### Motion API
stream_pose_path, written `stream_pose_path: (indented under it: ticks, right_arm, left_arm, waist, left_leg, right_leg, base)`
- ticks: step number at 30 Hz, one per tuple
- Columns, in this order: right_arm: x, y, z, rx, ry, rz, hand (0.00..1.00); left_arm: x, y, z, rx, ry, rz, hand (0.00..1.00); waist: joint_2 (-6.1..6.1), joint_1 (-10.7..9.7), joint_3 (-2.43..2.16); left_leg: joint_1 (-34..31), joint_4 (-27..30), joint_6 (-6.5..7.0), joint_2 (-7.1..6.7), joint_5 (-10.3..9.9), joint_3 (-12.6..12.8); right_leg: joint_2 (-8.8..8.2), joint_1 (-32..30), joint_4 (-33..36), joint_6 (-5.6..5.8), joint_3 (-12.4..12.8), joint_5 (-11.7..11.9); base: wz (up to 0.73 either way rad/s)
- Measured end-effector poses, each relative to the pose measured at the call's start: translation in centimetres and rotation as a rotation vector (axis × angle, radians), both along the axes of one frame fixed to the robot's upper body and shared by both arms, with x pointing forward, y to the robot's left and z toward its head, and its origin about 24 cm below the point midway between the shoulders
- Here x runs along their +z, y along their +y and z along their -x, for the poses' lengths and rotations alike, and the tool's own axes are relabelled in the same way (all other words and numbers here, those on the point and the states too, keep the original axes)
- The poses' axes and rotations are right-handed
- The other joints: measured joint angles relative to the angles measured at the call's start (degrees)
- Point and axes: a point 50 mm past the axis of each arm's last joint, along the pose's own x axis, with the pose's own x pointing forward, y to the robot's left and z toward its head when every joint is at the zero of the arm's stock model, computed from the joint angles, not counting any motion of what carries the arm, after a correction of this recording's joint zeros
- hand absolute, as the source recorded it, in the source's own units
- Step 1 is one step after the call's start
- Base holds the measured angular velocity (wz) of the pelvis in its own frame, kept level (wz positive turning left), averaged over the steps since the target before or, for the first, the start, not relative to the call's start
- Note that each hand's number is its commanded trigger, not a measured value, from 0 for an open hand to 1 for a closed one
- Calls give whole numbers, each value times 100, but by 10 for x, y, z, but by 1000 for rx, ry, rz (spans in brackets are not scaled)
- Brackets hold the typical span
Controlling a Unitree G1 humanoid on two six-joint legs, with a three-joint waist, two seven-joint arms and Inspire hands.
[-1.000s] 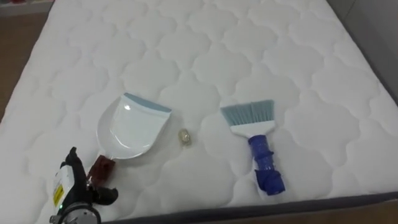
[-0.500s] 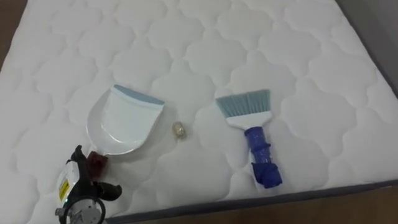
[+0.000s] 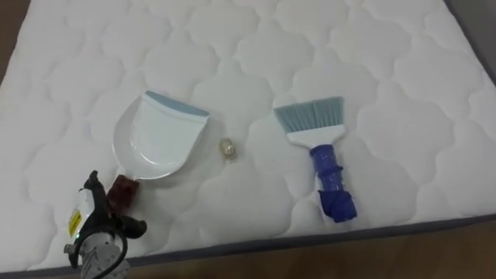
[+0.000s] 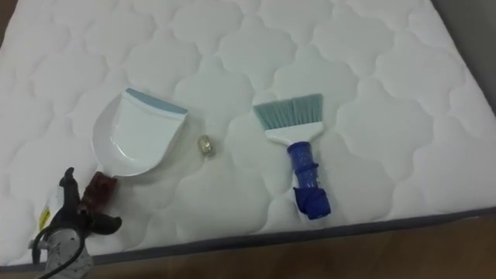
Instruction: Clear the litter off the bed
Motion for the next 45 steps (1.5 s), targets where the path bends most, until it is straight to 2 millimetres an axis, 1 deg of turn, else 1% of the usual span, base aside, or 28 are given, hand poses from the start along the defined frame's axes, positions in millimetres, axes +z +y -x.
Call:
stream_pose_path:
  ticks: [7,14,17,24,30,36,39,41,43,45]
  right_arm:
    - [2,3,-14,47,-24,5,0]
    - [2,3,-15,67,-19,8,0]
    - [3,4,-18,83,-20,12,0]
    - [4,3,-24,68,-34,23,0]
    - [5,2,-24,41,-45,45,0]
    - [6,4,-31,76,-60,58,0]
    - [7,5,-35,85,-69,64,0]
    - [7,5,-36,87,-73,63,0]
    - [8,6,-38,84,-84,58,0]
    - [8,7,-40,83,-95,54,0]
  left_arm:
    - [4,0,-6,-14,-12,5,0]
    - [4,-2,-10,-33,-2,19,0]
    - [4,-1,-12,-31,8,31,0]
    - [14,2,-27,-20,-33,46,0]
    - [13,0,-29,-26,-25,59,0]
    - [11,-1,-29,-47,7,50,0]
    - [13,-1,-33,-32,-2,73,0]
    - [13,-1,-33,-27,-2,82,0]
    - [13,-1,-34,-22,-3,104,0]
    - [14,0,-36,-20,-7,113,0]
  waist:
    - [-57,9,28]
    - [-73,24,31]
    - [-82,6,37]
    - [-156,-61,84]
    - [-158,-76,87]
    - [-145,-76,96]
    - [-141,-75,108]
    - [-145,-71,110]
    - [-150,-72,122]
    - [-158,-70,128]
  left_leg:
    - [-141,11,22,-3,26,125]
    - [-361,82,32,-10,37,145]
    - [-444,111,32,-10,37,139]
    - [-551,219,32,-4,37,115]
    - [-734,348,33,2,36,115]
    - [-902,437,32,7,36,116]
    - [-987,508,33,6,36,142]
    - [-1020,521,34,14,36,202]
    - [-1080,534,54,70,47,476]
    - [-1127,533,91,87,70,615]
  right_leg:
    - [-14,-260,166,2,101,-1]
    - [-31,-490,252,3,108,-2]
    - [-36,-578,294,2,101,-2]
    - [-51,-603,305,2,33,-2]
    - [-59,-711,316,2,0,-1]
    - [-73,-896,447,-2,-8,1]
    - [-90,-981,515,-2,-13,1]
    - [-98,-1020,532,-2,-8,1]
    - [-104,-1080,540,-1,0,0]
    - [-124,-1159,590,1,11,-2]
  base:
    - [-9]
    - [-1]
    - [0]
    - [6]
    - [3]
    - [1]
    - [0]
    - [0]
    - [0]
    - [-4]
